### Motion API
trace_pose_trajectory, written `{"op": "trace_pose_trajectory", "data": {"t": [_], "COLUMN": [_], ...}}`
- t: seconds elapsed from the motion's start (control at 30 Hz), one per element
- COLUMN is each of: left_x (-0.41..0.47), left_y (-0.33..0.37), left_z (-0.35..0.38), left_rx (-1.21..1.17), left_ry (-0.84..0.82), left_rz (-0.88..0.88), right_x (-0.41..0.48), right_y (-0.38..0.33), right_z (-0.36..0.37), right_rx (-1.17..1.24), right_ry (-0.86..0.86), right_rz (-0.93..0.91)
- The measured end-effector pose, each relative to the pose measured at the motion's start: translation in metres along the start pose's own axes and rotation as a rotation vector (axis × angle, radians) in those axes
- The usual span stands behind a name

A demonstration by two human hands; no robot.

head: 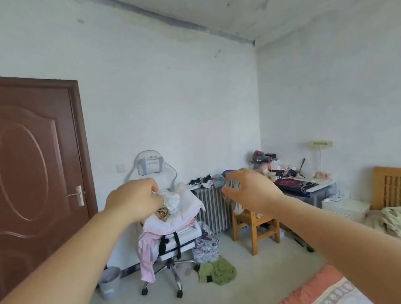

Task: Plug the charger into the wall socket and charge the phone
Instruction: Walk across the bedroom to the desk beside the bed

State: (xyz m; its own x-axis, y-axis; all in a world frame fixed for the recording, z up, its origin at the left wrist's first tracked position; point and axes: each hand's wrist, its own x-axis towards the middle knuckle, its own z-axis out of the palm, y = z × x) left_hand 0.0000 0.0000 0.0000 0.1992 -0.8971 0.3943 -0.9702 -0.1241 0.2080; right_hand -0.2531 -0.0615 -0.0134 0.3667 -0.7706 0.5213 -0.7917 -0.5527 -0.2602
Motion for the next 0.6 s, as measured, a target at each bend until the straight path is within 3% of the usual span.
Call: {"op": "trace_pose_trajectory", "data": {"t": [0.33, 0.6], "left_x": [0.103, 0.209], "left_y": [-0.12, -0.175], "left_z": [0.013, 0.062], "left_rx": [0.083, 0.131], "left_ry": [0.043, 0.031], "left_rz": [-0.015, 0.012], "right_x": [0.132, 0.237], "right_y": [-0.064, -0.056], "right_z": [0.1, 0.176], "right_rx": [-0.002, 0.013], "right_ry": [0.071, 0.06], "right_rz": [-0.065, -0.072]}}
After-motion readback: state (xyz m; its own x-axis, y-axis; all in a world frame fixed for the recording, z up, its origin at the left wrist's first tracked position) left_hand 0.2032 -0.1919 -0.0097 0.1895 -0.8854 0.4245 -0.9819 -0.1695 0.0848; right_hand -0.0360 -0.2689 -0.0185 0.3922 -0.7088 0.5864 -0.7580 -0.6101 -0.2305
